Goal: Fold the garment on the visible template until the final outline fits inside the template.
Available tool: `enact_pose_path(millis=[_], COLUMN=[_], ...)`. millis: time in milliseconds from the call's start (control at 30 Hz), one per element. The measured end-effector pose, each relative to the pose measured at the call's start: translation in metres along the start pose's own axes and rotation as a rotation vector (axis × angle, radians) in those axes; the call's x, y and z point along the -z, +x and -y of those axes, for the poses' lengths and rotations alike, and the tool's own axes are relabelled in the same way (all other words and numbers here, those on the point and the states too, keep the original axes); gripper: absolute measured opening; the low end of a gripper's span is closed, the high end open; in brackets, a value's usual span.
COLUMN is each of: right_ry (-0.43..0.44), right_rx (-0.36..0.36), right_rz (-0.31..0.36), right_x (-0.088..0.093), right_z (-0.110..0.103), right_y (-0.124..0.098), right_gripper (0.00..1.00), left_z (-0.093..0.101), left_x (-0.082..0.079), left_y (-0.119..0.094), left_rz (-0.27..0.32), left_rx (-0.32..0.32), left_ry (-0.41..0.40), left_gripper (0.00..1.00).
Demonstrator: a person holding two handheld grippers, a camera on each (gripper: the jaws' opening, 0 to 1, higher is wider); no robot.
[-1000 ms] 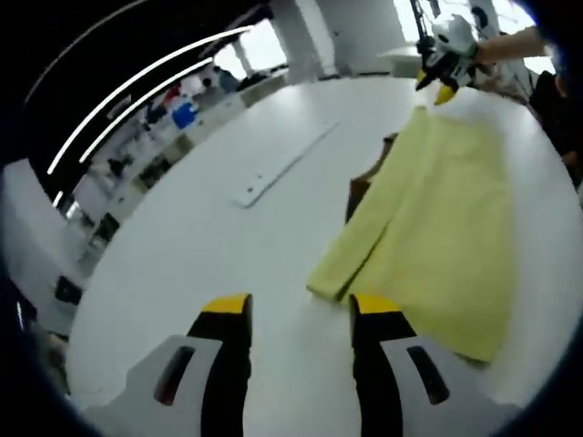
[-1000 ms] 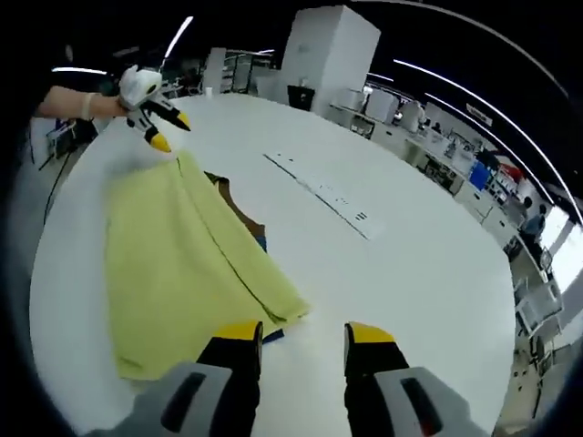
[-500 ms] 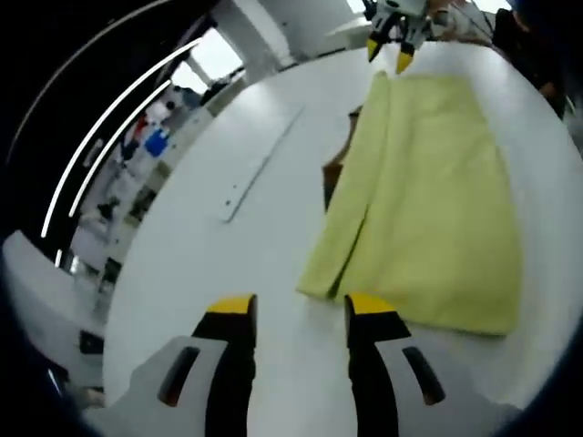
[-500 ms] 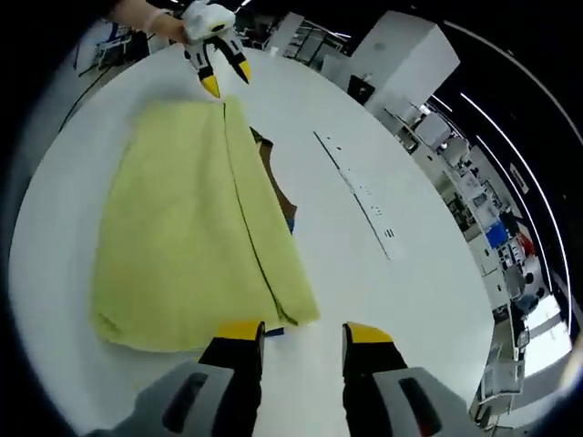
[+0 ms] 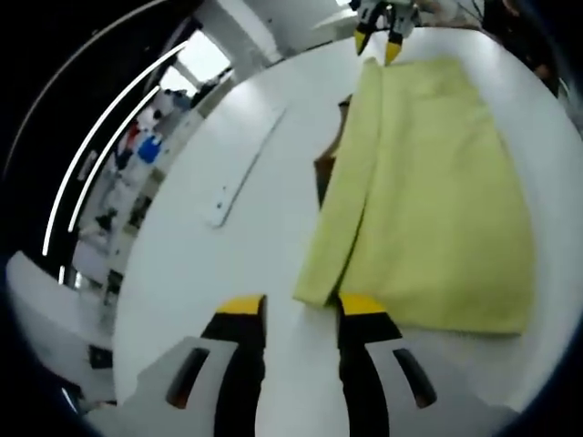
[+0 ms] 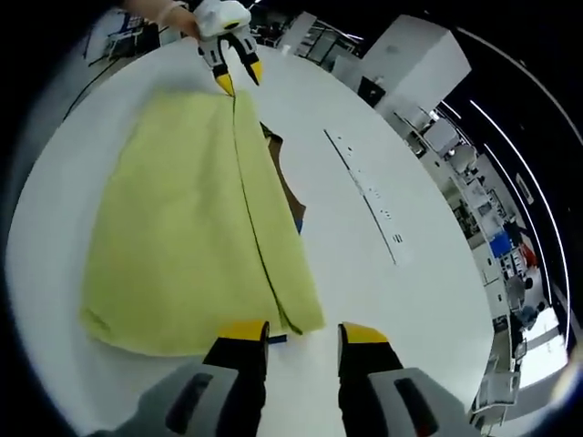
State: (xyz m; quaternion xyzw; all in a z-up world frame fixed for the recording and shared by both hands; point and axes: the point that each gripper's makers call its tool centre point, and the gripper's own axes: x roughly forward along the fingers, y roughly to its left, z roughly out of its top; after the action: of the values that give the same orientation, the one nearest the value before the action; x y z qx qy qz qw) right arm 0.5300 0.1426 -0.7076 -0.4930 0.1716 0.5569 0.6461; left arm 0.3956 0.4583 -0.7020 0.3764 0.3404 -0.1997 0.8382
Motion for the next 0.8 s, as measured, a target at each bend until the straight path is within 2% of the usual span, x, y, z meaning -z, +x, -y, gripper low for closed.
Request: enact_pose_path(millis=[233, 433, 500, 533, 667, 800], right_ry=[-0.036, -0.057, -0.072, -0.078, -0.026, 0.110], right_rx=[-0.002, 0.010, 0.020, 0.017, 0.023, 0.029], right_rz=[0.007, 0.013, 0.021, 0.021, 0.039, 0.078], right_x=[-0.001, -0.003, -0.004, -0.005, -0.009, -0.012], right_z=[-0.001, 0.002, 0.003, 0.003, 0.007, 0.014], right_y=[0.004, 0.006, 0.006, 0.006, 0.005, 0.002], right_gripper=[0.21, 0.13, 0.04, 0.00, 0.00, 0.00], left_z=[-0.001, -0.002, -0.001, -0.001, -0.003, -0.008], left_x=[-0.002, -0.005, -0.006, -0.007, -0.010, -0.010], left_y=[0.005, 0.005, 0.005, 0.004, 0.003, 0.003], left_rz=[0.001, 0.006, 0.010, 0.012, 0.028, 0.045], left_rx=[-0.005, -0.012, -0.004, -0.003, -0.002, 0.009], left_ry=[0.004, 0.008, 0.003, 0.012, -0.031, -0.155], left_gripper=[0.20, 0.11, 0.01, 0.00, 0.00, 0.00])
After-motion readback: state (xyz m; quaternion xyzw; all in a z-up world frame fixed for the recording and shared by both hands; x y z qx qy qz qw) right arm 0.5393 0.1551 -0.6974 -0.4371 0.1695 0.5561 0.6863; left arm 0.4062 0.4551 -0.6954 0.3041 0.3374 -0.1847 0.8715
